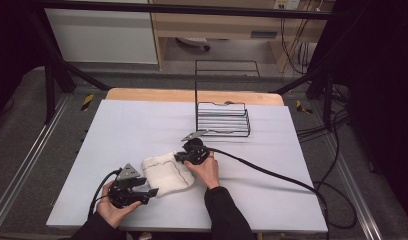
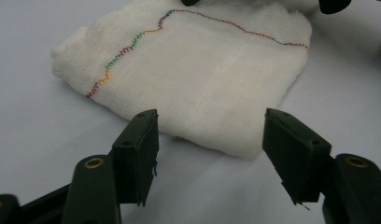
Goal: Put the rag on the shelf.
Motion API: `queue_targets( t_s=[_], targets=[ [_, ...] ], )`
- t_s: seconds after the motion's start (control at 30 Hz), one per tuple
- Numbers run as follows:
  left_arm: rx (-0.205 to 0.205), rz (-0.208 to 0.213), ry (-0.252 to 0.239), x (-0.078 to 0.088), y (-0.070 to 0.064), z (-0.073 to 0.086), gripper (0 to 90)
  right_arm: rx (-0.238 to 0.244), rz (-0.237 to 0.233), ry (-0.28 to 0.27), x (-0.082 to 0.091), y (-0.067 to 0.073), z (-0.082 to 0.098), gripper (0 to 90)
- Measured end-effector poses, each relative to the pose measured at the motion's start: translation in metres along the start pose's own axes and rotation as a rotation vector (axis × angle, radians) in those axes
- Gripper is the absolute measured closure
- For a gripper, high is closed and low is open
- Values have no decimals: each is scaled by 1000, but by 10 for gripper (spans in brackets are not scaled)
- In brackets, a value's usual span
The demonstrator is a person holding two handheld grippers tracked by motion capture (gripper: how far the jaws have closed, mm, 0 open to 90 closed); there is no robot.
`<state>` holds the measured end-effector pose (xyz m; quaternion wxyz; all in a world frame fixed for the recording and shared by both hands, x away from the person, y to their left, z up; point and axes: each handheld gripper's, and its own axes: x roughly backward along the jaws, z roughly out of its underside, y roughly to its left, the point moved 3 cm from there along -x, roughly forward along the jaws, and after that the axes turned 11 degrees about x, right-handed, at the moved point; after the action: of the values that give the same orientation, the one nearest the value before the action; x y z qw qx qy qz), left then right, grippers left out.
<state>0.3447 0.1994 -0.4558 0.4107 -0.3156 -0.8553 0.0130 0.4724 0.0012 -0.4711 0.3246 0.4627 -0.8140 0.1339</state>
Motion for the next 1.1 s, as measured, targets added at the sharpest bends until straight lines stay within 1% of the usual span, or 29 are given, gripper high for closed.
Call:
queue_targets(
  t_s=[0.03,0.07,0.1,0.13,0.17,0.2,0.23,0.33,0.4,0.43,0.47,0.53,0.57,0.63,0.67,0.73,0.77,0.83,0.87,0.9,0.93,0.97,1.03,1.1],
  targets=[
    [-1,3,3,0,-1,0,400,-7,11,-6,1,1,0,830],
    [-6,4,5,-1,-1,0,400,-12,25,-12,3,1,0,832],
    [0,7,8,-2,-2,1,411,-10,57,-19,10,1,0,834],
    [-6,8,11,-2,-3,1,421,-19,66,-17,14,1,1,834],
    [-1,12,12,-3,-4,1,421,-19,66,-17,14,1,1,834],
    [-3,12,18,-4,-5,1,432,-35,98,-19,23,0,2,834],
    [-3,16,19,-6,-6,1,432,-35,98,-19,23,0,2,834],
    [-11,14,32,-10,-9,1,466,-53,141,-11,35,2,9,834],
    [-9,10,42,-13,-11,1,497,-49,149,-15,41,3,15,833],
    [-9,0,45,-14,-11,1,533,-41,139,-26,42,2,19,830],
    [-11,-6,45,-15,-11,1,533,-41,139,-26,42,2,19,830],
    [2,-10,48,-16,-11,2,565,-18,124,-37,38,0,19,825],
    [7,-10,54,-16,-11,2,584,-2,109,-54,35,-2,18,822],
    [17,-7,62,-17,-10,3,656,13,104,-61,30,-5,16,823],
    [20,-8,68,-16,-10,3,720,41,101,-75,26,-5,13,827],
    [24,-11,74,-15,-10,2,770,50,79,-93,25,-4,8,830],
    [24,-11,74,-15,-10,2,781,58,76,-110,24,-3,5,831],
    [18,-11,75,-13,-10,2,791,62,70,-115,23,-2,2,832],
    [16,-13,72,-12,-11,3,803,80,55,-124,20,2,-5,833],
    [16,-13,72,-12,-11,3,806,80,55,-124,20,2,-5,833],
    [12,-14,74,-11,-11,4,807,93,45,-128,15,5,-10,834],
    [9,-18,70,-10,-11,4,808,92,40,-130,12,6,-12,834],
    [0,-25,72,-8,-11,6,810,89,34,-128,10,6,-13,833],
    [-7,-36,71,-6,-11,8,814,78,21,-103,1,2,-13,831]
  ],
)
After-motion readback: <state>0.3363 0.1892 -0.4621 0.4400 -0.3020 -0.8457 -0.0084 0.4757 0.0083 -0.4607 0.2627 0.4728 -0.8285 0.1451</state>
